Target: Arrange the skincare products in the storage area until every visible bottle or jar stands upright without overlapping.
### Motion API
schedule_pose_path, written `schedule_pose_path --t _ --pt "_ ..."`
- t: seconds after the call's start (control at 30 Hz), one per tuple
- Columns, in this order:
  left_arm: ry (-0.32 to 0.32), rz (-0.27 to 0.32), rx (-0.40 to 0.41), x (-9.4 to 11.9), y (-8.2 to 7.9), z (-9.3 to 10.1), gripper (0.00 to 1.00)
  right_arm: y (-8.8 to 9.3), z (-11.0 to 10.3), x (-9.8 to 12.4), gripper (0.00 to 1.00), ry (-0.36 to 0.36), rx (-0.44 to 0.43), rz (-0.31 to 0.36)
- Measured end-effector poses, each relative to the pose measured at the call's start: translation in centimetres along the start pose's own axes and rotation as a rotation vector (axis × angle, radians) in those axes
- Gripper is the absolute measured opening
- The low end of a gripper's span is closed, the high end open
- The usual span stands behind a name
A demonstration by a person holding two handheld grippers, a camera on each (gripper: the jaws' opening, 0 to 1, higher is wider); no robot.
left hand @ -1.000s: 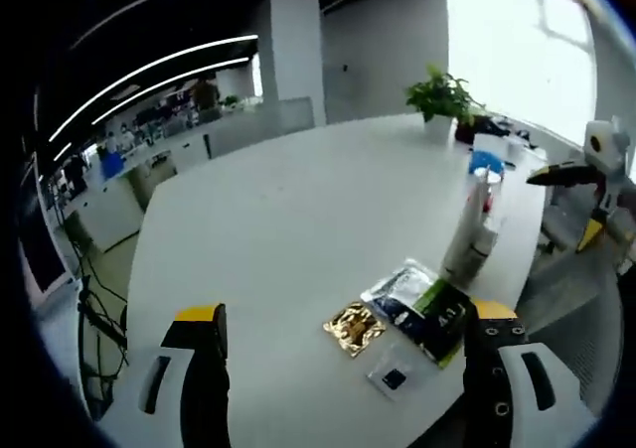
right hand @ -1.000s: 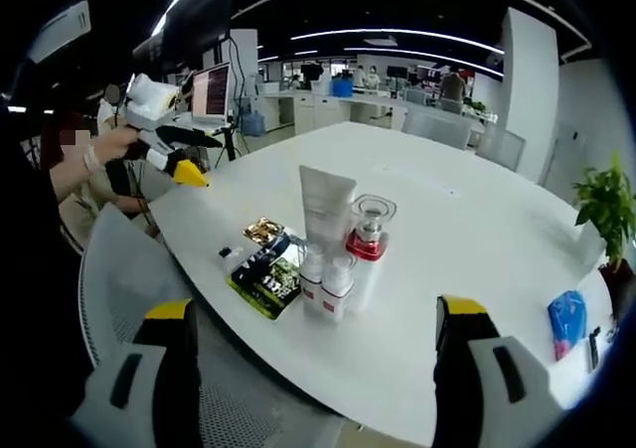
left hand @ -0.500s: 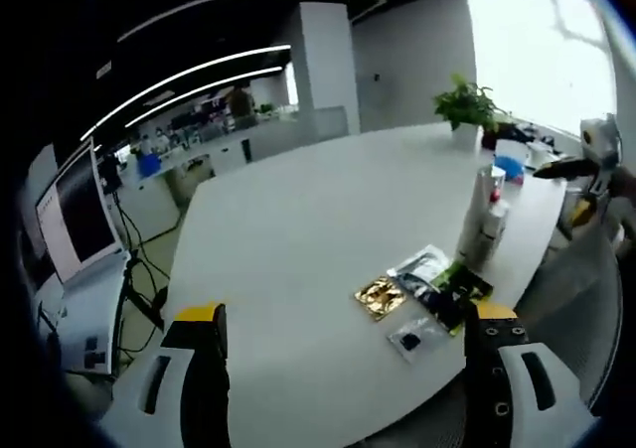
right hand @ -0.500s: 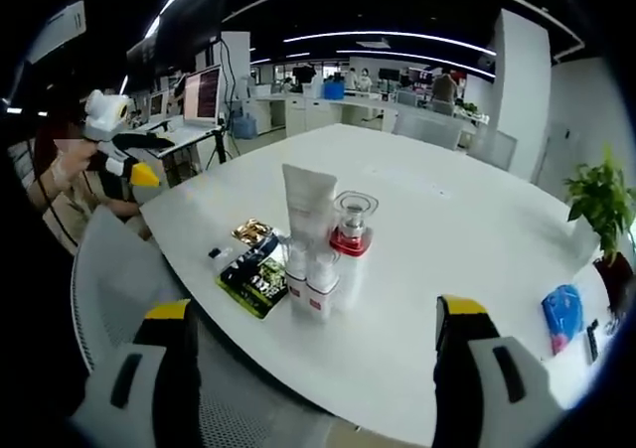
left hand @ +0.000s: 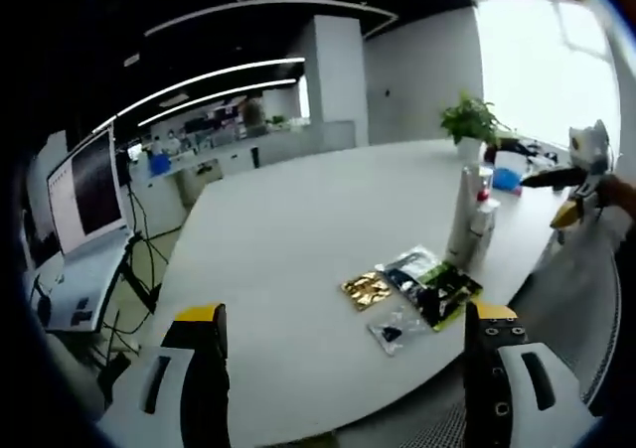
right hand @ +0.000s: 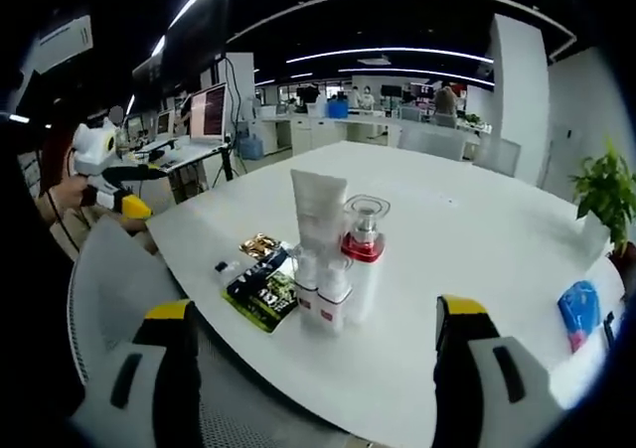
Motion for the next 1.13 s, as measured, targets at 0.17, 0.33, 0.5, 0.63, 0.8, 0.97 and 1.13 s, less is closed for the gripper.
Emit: schedule_pose_path --t 0.17,0.33,0.5,0.63,0.8,0.97,1.13 --pt "-0.028 -0.009 -0.011 0.0 0.5 0.2 0.97 1.3 0.1 -0.4 1.0 -0.002 -0.012 -0.016" --pt "-0.028 0.009 0.015 -0.2 0.3 0.5 0.97 1.3 0.3 -0.5 1.0 -0.003 -0.028 0.008" --pt "-0.028 -0.007 0.008 -0.4 0.6 0.6 0.97 1.5 0.4 -0.5 1.0 -0.004 -0.058 0.017" --pt "-0.021 -0.007 0.018 -0.5 0.6 0.7 0.97 1.5 0.4 -0.6 1.0 -0.002 -0.061 0.016" --pt "0.004 -0.019 0.007 -0.8 0.6 0.9 0.97 1.5 0.4 -0.7 1.0 0.009 -0.071 0.021" --pt "0.033 -0.011 0.033 -1.3 0.4 1.7 0.97 1.6 0.4 -0.7 1.0 0.008 -0.077 0.023" --pt "0.078 -0.03 -0.001 -1.8 0.6 2.9 0.97 1.6 0.4 -0.7 1.0 0.013 -0.061 0.017"
Point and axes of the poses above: the point that each gripper's makers call its tool centre point, and the gripper's own axes: x roughly backward along the fingers, z roughly to its right, y roughly out of its underside, the point moved 7 cm from there along x, roughly backward along the fingers, and after that the axes turned 13 degrees about -x, right-handed, at the moved point
